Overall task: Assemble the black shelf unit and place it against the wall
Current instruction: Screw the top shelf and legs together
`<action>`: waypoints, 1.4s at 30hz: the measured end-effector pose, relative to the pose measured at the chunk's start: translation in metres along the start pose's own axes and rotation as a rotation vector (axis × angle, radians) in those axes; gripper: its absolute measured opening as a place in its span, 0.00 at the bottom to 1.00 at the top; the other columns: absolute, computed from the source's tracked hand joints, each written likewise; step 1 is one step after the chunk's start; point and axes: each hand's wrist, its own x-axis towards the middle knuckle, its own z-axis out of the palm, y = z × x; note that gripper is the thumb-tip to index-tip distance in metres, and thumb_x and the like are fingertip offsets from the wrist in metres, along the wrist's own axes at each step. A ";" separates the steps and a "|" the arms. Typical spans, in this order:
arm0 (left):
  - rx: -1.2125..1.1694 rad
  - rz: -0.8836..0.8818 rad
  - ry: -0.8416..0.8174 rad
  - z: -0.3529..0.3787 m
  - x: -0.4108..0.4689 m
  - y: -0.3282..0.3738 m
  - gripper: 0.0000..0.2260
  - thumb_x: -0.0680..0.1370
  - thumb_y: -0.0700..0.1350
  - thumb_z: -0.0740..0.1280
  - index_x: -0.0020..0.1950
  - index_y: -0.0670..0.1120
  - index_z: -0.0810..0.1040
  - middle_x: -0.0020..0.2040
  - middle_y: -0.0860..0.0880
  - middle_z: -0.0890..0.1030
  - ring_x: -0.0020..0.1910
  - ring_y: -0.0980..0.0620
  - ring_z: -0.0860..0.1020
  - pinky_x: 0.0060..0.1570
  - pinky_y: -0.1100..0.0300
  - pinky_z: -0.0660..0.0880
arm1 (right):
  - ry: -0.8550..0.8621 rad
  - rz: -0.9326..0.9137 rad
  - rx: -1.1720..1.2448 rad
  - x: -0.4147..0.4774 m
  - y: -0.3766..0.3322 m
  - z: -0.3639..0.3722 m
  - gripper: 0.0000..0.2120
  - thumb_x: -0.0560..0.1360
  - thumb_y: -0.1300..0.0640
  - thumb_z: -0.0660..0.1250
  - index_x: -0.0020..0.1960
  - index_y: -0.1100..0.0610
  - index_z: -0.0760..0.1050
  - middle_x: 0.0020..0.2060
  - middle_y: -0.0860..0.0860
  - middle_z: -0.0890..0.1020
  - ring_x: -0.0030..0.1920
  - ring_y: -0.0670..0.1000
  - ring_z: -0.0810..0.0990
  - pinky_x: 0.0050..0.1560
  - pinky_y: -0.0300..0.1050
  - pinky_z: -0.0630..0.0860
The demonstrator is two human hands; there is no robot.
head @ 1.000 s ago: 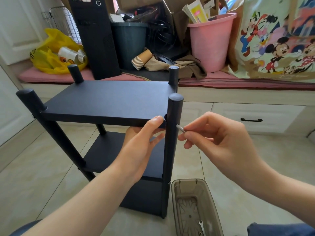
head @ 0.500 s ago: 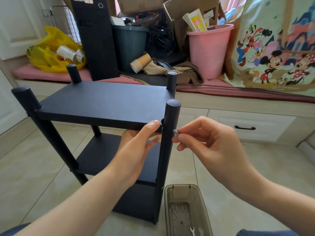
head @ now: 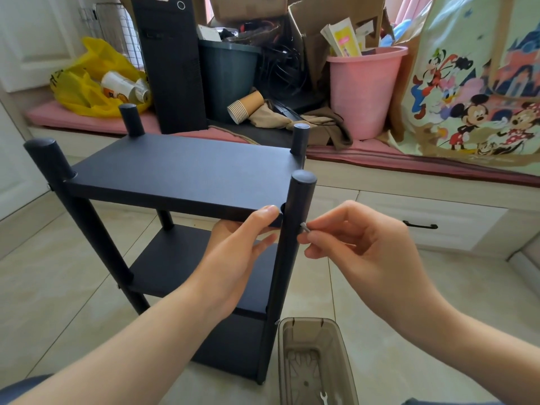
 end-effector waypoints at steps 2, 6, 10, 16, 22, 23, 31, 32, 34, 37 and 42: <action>0.004 0.000 -0.001 0.000 0.000 0.001 0.14 0.75 0.52 0.68 0.48 0.42 0.84 0.52 0.41 0.86 0.57 0.45 0.83 0.69 0.42 0.72 | -0.006 0.000 -0.011 0.001 0.000 0.000 0.05 0.74 0.65 0.72 0.45 0.56 0.80 0.39 0.48 0.86 0.39 0.49 0.86 0.44 0.47 0.83; 0.008 -0.001 -0.010 0.001 -0.002 0.002 0.12 0.76 0.53 0.71 0.47 0.43 0.85 0.51 0.42 0.86 0.56 0.46 0.84 0.68 0.44 0.73 | -0.012 -0.008 -0.046 0.002 -0.001 0.001 0.05 0.74 0.65 0.71 0.46 0.56 0.80 0.39 0.47 0.86 0.39 0.48 0.86 0.44 0.45 0.82; 0.014 0.007 -0.023 0.002 -0.003 0.004 0.13 0.73 0.56 0.70 0.45 0.47 0.85 0.51 0.43 0.86 0.55 0.47 0.84 0.66 0.46 0.74 | 0.001 -0.006 -0.046 0.003 -0.002 0.003 0.05 0.74 0.65 0.72 0.45 0.56 0.79 0.37 0.47 0.86 0.37 0.47 0.86 0.42 0.42 0.82; 0.021 0.017 -0.026 0.002 -0.003 0.003 0.19 0.71 0.56 0.68 0.50 0.42 0.83 0.51 0.43 0.86 0.55 0.48 0.84 0.66 0.47 0.74 | -0.005 0.029 -0.017 0.008 -0.003 -0.002 0.03 0.72 0.61 0.74 0.42 0.58 0.80 0.35 0.50 0.86 0.34 0.50 0.85 0.39 0.39 0.81; 0.008 0.014 0.013 0.003 -0.002 0.003 0.23 0.72 0.55 0.69 0.56 0.37 0.83 0.53 0.41 0.86 0.57 0.45 0.83 0.68 0.43 0.73 | 0.007 -0.171 -0.333 0.009 -0.002 0.001 0.05 0.73 0.62 0.74 0.43 0.56 0.79 0.35 0.43 0.83 0.37 0.44 0.84 0.42 0.34 0.79; 0.005 0.010 0.017 0.003 -0.002 0.003 0.21 0.74 0.54 0.70 0.56 0.37 0.83 0.53 0.41 0.86 0.57 0.45 0.83 0.69 0.43 0.72 | 0.010 -0.148 -0.298 0.009 -0.002 0.000 0.06 0.73 0.63 0.75 0.43 0.55 0.79 0.35 0.44 0.83 0.37 0.45 0.84 0.42 0.35 0.79; -0.007 0.000 0.033 0.003 -0.001 0.003 0.16 0.78 0.50 0.71 0.54 0.37 0.83 0.53 0.40 0.85 0.57 0.44 0.83 0.68 0.43 0.73 | -0.039 0.032 -0.026 0.015 0.000 -0.003 0.04 0.73 0.64 0.74 0.42 0.57 0.80 0.35 0.50 0.86 0.34 0.50 0.84 0.38 0.39 0.80; -0.007 0.003 0.037 0.003 -0.001 0.003 0.16 0.79 0.49 0.70 0.55 0.36 0.82 0.54 0.39 0.85 0.57 0.44 0.83 0.68 0.43 0.73 | -0.046 0.047 -0.012 0.015 0.000 -0.003 0.03 0.73 0.63 0.73 0.42 0.57 0.81 0.34 0.51 0.86 0.33 0.50 0.84 0.38 0.38 0.80; -0.007 0.016 0.046 0.004 -0.001 0.004 0.19 0.77 0.50 0.70 0.56 0.35 0.82 0.54 0.39 0.85 0.58 0.44 0.83 0.68 0.44 0.73 | -0.060 0.064 0.011 0.016 0.000 -0.004 0.03 0.73 0.63 0.73 0.41 0.57 0.81 0.34 0.51 0.86 0.32 0.50 0.84 0.37 0.38 0.80; -0.014 0.038 0.053 0.005 0.000 0.006 0.26 0.69 0.55 0.71 0.56 0.34 0.81 0.56 0.38 0.84 0.59 0.44 0.82 0.68 0.44 0.74 | -0.076 0.069 0.036 0.017 0.000 -0.004 0.04 0.74 0.64 0.72 0.41 0.58 0.81 0.34 0.52 0.86 0.32 0.51 0.84 0.37 0.38 0.80; -0.031 0.040 0.024 0.002 0.001 0.003 0.23 0.73 0.53 0.71 0.57 0.35 0.80 0.56 0.38 0.84 0.58 0.44 0.83 0.65 0.48 0.76 | -0.083 0.037 -0.007 0.019 0.001 -0.006 0.05 0.74 0.65 0.71 0.42 0.57 0.81 0.34 0.50 0.86 0.33 0.50 0.84 0.37 0.37 0.80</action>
